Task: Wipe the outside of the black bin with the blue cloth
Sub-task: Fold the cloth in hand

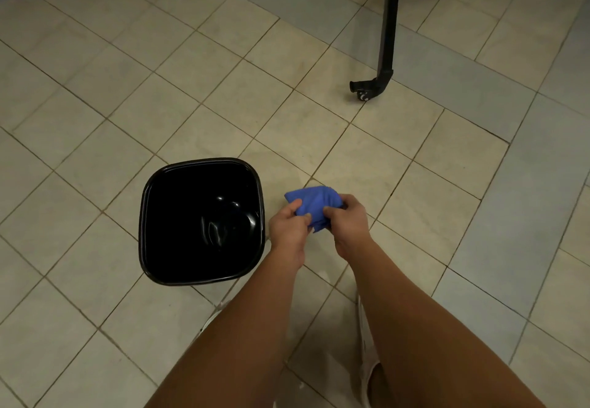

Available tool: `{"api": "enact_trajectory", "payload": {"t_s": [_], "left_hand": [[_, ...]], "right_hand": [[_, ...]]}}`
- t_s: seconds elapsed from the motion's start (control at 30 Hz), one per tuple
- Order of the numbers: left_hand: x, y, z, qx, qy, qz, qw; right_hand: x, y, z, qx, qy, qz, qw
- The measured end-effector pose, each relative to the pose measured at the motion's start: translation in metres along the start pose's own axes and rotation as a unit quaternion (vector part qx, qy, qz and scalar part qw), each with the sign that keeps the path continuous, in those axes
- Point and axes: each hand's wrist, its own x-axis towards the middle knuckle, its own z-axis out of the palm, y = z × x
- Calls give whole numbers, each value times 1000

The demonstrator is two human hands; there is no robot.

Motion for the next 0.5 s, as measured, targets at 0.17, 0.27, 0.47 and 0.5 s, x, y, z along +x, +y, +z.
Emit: {"api": "enact_trajectory", "payload": {"t_s": [0.17, 0.27, 0.47, 0.5], "left_hand": [[31, -21, -7, 72, -19, -24, 997], [41, -48, -11, 124, -26, -89, 988], [40, -72, -12, 156, 8, -131, 979], [40, -71, -13, 159, 6, -125, 979]], "right_hand": [[21, 31, 3, -3, 4, 26, 1000], [26, 60, 0, -80, 7, 60, 995], [40, 97, 0, -150, -13, 144, 978], [42, 101, 0, -144, -20, 153, 977]]}}
